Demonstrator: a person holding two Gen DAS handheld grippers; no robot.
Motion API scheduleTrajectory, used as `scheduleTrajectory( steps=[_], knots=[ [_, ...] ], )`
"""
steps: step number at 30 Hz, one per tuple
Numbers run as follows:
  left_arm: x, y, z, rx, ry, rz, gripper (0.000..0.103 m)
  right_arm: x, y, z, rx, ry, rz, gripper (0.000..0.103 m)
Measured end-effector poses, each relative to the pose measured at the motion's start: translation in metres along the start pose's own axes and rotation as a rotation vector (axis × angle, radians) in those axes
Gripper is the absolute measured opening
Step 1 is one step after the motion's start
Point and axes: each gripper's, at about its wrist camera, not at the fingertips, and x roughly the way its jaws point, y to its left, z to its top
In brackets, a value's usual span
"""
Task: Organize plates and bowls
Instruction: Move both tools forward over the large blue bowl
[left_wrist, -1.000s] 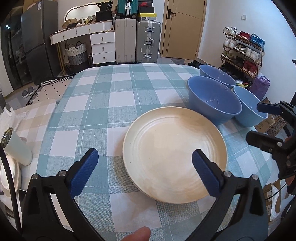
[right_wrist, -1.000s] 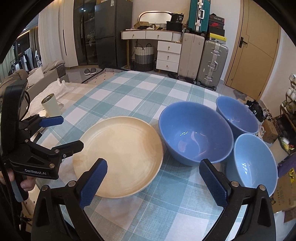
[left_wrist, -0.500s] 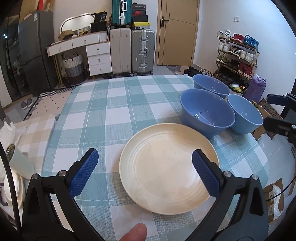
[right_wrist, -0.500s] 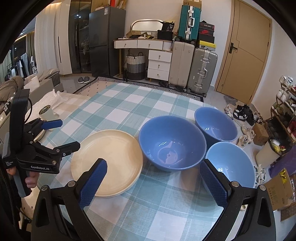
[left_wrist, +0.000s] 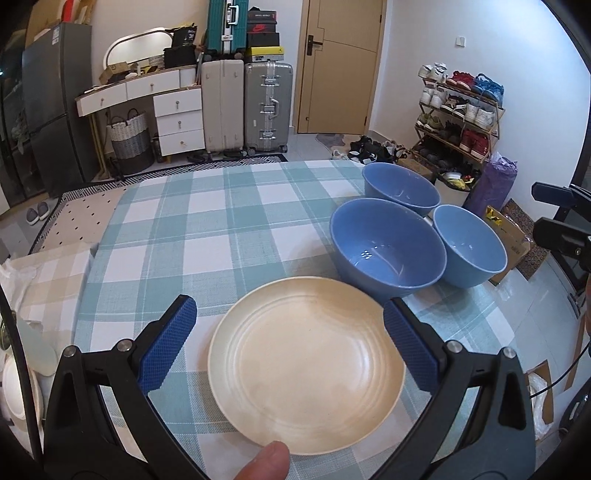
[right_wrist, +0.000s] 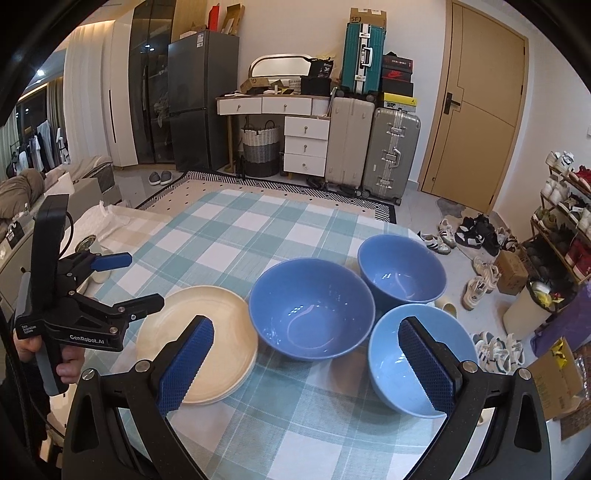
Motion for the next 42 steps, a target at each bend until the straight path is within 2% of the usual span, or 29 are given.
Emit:
scheduleTrajectory(
  steps=[6,21,26,30,42],
  knots=[
    [0.007,-0.009,0.021,-0.001,0.033,-0.046,0.101,-0.008,-0.021,0.008,0.024,-0.014,-0.013,0.102],
    [0.021,-0.03,0.072,0.012,-0.001,-0.056,0.1,-0.034,-0.082,0.025,0.084,-0.054,-0.061,0.102],
    [0.03,-0.039,0.083,0.026,-0.018,-0.054,0.1,-0.03,-0.097,0.031,0.109,-0.051,-0.077,0.102],
    [0.045,-0.046,0.089,0.035,0.003,-0.06,0.1,-0.027,-0.109,0.034,0.139,-0.043,-0.086,0.102],
    [0.072,-0.054,0.109,0.03,0.009,-0.065,0.1,-0.017,-0.132,0.051,0.132,-0.032,-0.104,0.102]
  ],
)
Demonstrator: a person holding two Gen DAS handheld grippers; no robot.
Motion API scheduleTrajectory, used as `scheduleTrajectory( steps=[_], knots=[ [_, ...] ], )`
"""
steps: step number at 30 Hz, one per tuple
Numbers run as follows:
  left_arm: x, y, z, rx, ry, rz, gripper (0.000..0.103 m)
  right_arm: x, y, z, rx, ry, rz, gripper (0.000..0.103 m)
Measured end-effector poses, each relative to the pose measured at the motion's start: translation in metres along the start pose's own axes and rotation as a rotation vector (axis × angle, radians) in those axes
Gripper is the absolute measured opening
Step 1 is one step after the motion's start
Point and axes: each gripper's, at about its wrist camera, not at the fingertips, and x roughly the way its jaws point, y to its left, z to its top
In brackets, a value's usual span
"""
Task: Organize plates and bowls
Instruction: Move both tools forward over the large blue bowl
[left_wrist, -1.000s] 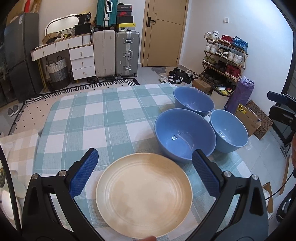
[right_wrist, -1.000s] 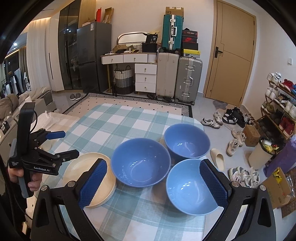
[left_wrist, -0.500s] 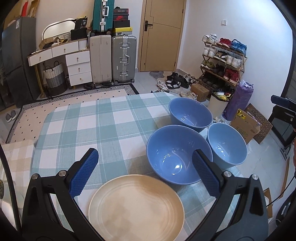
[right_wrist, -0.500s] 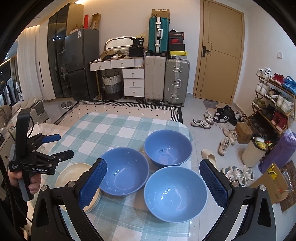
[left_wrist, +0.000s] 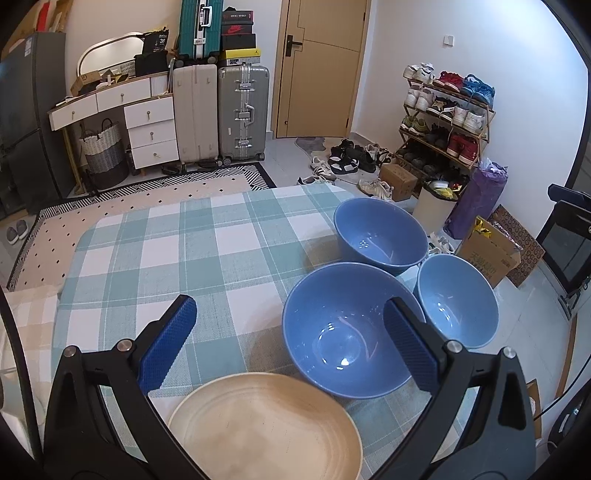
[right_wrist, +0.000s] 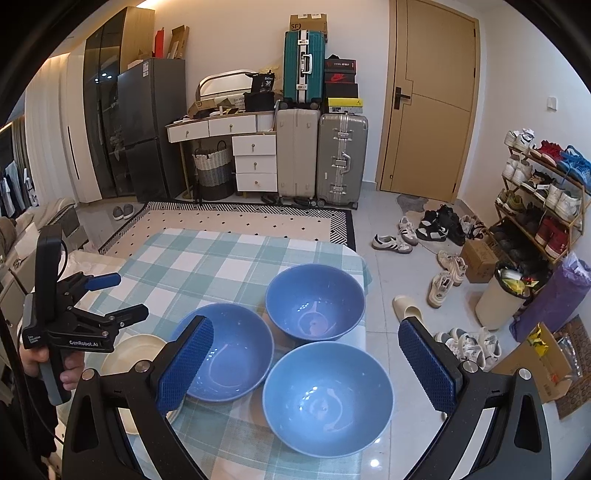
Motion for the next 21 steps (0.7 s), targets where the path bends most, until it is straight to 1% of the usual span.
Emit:
scheduleTrajectory(
  steps=[10,21],
  knots=[
    [0.031,-0.008,0.019,0.004,0.02,-0.002,0.1,0.035,-0.02,0.005,0.017,0.041,0.006,0.102],
    [0.071,-0.012,0.036,-0.013,0.05,-0.01,0.1,0.079,-0.046,0.002,0.088,0.079,0.004,0.102]
  ],
)
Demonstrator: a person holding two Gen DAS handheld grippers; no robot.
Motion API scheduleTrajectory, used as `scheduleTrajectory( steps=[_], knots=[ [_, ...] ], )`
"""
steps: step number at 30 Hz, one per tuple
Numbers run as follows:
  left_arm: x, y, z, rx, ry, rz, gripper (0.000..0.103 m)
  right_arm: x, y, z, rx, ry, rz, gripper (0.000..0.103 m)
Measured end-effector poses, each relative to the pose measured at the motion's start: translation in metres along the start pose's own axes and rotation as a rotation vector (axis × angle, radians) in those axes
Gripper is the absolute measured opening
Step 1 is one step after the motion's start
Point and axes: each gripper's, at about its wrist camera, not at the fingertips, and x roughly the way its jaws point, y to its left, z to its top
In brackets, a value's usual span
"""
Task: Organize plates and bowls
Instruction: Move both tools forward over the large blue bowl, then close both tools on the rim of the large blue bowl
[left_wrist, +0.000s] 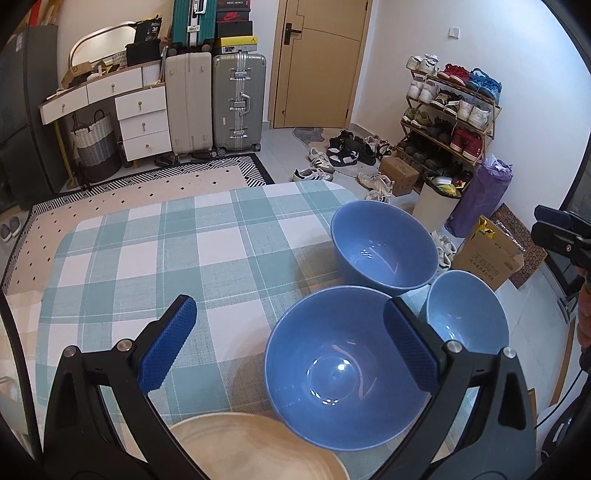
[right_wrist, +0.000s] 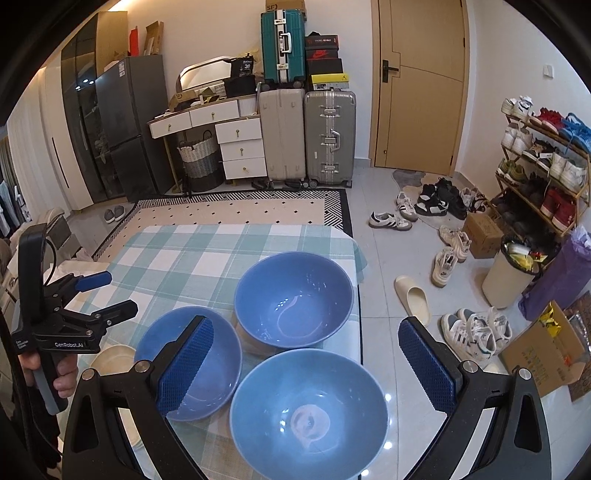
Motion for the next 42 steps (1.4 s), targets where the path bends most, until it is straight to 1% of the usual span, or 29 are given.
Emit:
scheduleTrajectory(
  steps=[2,11,17,20,23,27,33,42],
  knots=[
    [0.009,-0.001,0.004,0.003,0.005,-0.002,0.1,0.007,-0.002,0.0,0.006,-0.001,-0.008,0.102],
    [0.047,-0.004,0.019,-0.004,0.025,-0.001,0.1,0.048,-0.015,0.003,0.058,0.036,0.02,0.102],
    [0.067,-0.009,0.028,-0.002,0.037,-0.011,0.1,0.068,-0.026,0.004,0.093,0.055,0.02,0.102],
    [0.076,-0.011,0.033,0.006,0.041,-0.018,0.1,0.077,-0.031,0.003,0.097,0.069,0.019,0.102],
    [0.088,-0.014,0.038,0.011,0.053,-0.018,0.1,0.087,-0.036,0.002,0.098,0.072,0.0,0.102],
    [0.1,-0.016,0.041,0.011,0.065,-0.021,0.1,0.1,-0.044,0.001,0.12,0.088,0.003,0.102],
    [0.121,-0.018,0.046,0.009,0.094,-0.024,0.1,0.12,-0.051,0.0,0.117,0.11,0.004,0.102],
    [0.15,-0.032,0.051,0.032,0.121,-0.028,0.1,0.147,-0.059,0.001,0.127,0.142,0.009,0.102]
  ],
)
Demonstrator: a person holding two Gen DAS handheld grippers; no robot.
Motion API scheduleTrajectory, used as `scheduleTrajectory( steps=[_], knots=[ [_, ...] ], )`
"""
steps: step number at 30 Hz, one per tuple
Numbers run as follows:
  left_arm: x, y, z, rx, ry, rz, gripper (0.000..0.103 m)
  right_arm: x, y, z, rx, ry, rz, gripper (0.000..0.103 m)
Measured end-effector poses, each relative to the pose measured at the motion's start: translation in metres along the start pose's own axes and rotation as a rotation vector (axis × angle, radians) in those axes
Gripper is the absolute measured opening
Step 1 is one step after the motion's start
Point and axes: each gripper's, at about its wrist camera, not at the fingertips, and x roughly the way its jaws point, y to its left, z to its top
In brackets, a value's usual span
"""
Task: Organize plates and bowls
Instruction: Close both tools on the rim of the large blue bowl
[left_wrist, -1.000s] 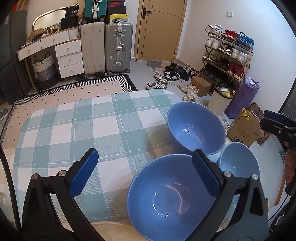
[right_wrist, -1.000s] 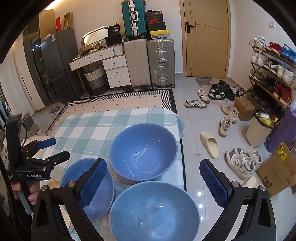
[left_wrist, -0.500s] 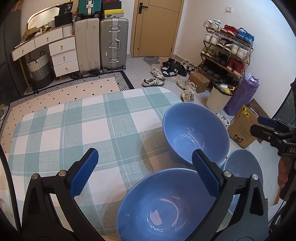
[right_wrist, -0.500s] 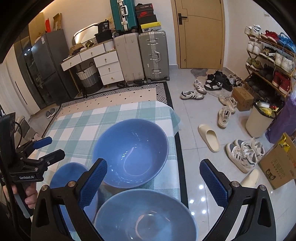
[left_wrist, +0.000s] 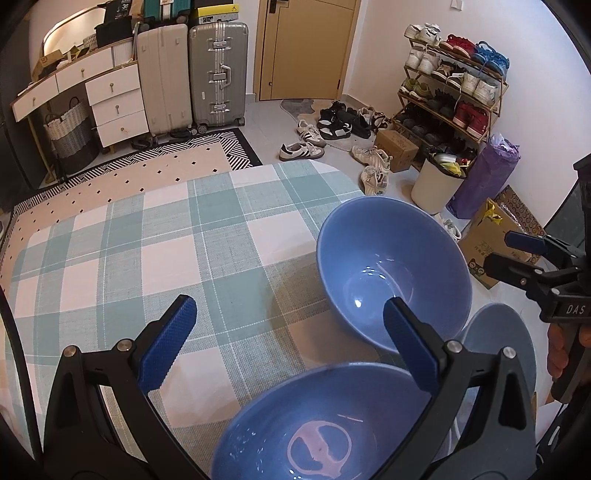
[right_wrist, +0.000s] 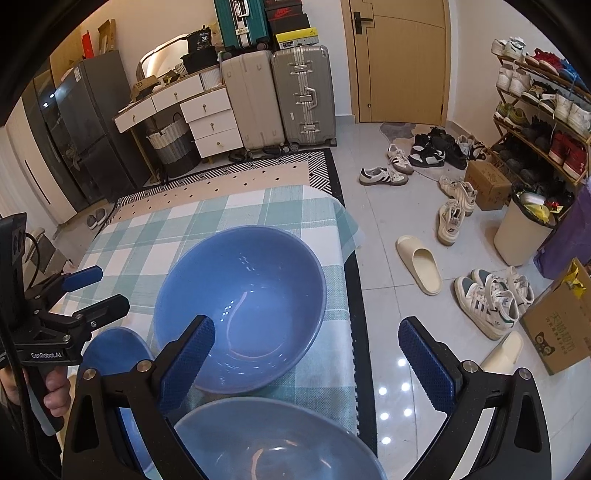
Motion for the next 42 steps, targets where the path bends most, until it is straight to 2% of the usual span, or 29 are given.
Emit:
scheduleTrajectory(
  steps=[12,18,22,27,31,37,38,42],
  knots=[
    [0.036,-0.009,0.006,0.017,0.056,0.002,0.094,0.028,-0.01,0.001,0.007,0.041,0.003,0.101],
    [0.046,-0.012,0.008,0.023,0.07,-0.008,0.09,0.035,-0.011,0.001,0.002,0.055,0.007,0.097],
    [0.051,-0.016,0.008,0.033,0.077,-0.016,0.082,0.043,-0.014,0.001,0.004,0.074,0.014,0.083],
    [0.059,-0.021,0.008,0.055,0.093,-0.026,0.064,0.049,-0.014,0.0,-0.002,0.087,0.019,0.076],
    [0.064,-0.023,0.007,0.063,0.105,-0.044,0.052,0.052,-0.01,0.0,-0.026,0.095,0.026,0.065],
    [0.066,-0.026,0.004,0.08,0.109,-0.052,0.039,0.053,-0.008,-0.002,-0.042,0.098,0.016,0.042],
    [0.067,-0.026,0.004,0.083,0.109,-0.051,0.036,0.053,-0.008,-0.003,-0.044,0.098,0.012,0.036],
    [0.066,-0.029,0.003,0.102,0.108,-0.074,0.019,0.052,-0.008,-0.004,-0.052,0.091,0.001,0.026]
  ],
)
